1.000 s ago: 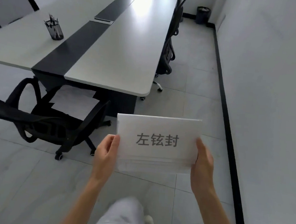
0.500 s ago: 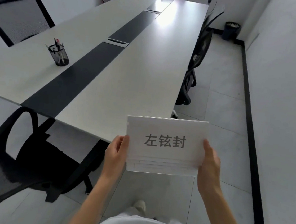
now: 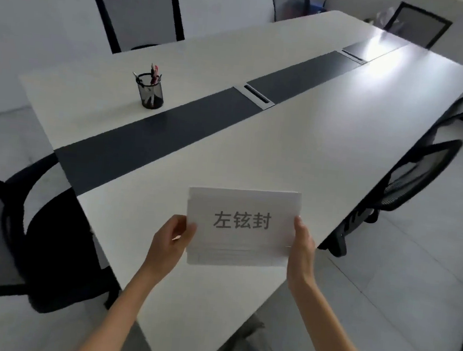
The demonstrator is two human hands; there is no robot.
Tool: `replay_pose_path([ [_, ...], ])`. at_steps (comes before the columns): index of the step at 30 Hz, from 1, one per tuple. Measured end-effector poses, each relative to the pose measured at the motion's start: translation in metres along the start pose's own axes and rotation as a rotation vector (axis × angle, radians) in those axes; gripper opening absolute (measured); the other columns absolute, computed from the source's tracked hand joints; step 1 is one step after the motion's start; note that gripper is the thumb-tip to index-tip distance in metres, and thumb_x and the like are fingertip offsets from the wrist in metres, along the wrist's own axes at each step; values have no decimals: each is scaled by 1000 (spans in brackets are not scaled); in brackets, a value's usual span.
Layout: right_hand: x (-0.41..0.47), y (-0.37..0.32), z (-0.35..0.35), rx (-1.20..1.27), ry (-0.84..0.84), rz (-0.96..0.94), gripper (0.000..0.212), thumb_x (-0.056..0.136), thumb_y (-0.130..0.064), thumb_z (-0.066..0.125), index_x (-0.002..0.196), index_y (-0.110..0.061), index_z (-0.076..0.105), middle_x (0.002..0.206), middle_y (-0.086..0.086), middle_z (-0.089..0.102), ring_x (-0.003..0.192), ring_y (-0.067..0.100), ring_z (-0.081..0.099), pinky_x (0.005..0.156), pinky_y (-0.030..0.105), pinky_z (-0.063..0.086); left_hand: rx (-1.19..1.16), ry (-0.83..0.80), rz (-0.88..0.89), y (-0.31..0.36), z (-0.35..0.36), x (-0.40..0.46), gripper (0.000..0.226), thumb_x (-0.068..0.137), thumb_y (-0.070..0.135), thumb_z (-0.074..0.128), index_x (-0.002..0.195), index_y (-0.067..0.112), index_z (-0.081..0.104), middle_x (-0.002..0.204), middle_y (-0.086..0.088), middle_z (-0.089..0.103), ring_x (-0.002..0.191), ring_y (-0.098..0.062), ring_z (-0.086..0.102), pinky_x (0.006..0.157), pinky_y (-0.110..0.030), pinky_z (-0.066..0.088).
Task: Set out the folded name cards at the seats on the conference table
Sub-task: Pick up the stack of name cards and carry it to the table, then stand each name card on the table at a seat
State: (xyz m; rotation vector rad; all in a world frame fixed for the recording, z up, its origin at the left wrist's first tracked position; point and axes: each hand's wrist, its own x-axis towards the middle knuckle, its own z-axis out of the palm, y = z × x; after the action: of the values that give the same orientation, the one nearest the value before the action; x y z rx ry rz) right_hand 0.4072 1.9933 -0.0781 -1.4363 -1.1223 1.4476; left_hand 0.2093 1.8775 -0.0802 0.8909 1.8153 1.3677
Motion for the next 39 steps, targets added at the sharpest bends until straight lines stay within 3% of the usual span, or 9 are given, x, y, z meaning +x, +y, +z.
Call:
replay_pose_path([
  [5,96,-29,8,-159,-266,-22,25,93,-39,40,85,-25,59,90,0,60,89,19,53,80,34,40,34,253,-60,0,42,42,1,87,18,54,86,17,55,84,10,61,70,15,56,64,-1,42],
  [13,204,-30,22,-329,-483,-100,26,95,-36,37,99,-20,57,104,4,60,98,18,52,86,32,38,1,504,-87,-12,104,81,10,82,10,61,89,13,56,83,1,62,71,16,59,66,-3,45],
  [19,229,-1,15,-336,-584,-54,24,96,-34,35,102,-25,56,110,4,60,104,18,51,98,41,39,-46,520,-130,-27,122,86,13,82,6,59,93,11,55,84,3,62,73,16,59,67,-3,45],
  [24,228,-5,13,-352,-622,-74,23,96,-28,36,102,-24,57,104,2,61,100,17,52,89,34,39,-28,485,-147,-33,118,86,13,83,7,58,95,11,55,90,-3,64,76,16,60,69,-2,45],
  [26,231,-13,9,-427,-645,-115,29,96,-28,38,109,-16,60,107,2,62,101,16,53,87,30,38,29,414,-195,-35,112,88,16,83,12,59,99,11,56,99,-9,65,87,6,63,76,-5,46],
  [29,244,-25,-1,-478,-666,-159,38,91,-24,49,126,-9,49,123,3,55,113,13,49,94,27,36,124,346,-283,-35,100,87,44,82,20,62,120,5,47,119,-6,58,111,-19,56,94,-27,44],
  [32,258,-46,-7,-475,-828,-219,63,84,-15,60,140,-17,30,136,-4,40,127,7,35,106,28,28,144,378,-187,-19,90,87,61,82,22,62,135,13,33,130,8,44,120,-7,43,102,-27,34],
  [36,267,-67,7,-573,-1031,-298,54,81,-12,64,129,-27,43,137,-4,46,130,8,39,112,35,27,81,388,-90,0,86,96,34,84,24,58,118,16,55,126,2,58,118,-8,51,106,-31,38],
  [39,265,-74,17,-521,-1009,-307,32,81,-2,61,107,-19,59,121,0,59,105,-8,56,110,47,33,59,428,-65,2,82,98,22,80,33,60,101,26,63,106,18,67,108,-4,58,102,-34,44],
])
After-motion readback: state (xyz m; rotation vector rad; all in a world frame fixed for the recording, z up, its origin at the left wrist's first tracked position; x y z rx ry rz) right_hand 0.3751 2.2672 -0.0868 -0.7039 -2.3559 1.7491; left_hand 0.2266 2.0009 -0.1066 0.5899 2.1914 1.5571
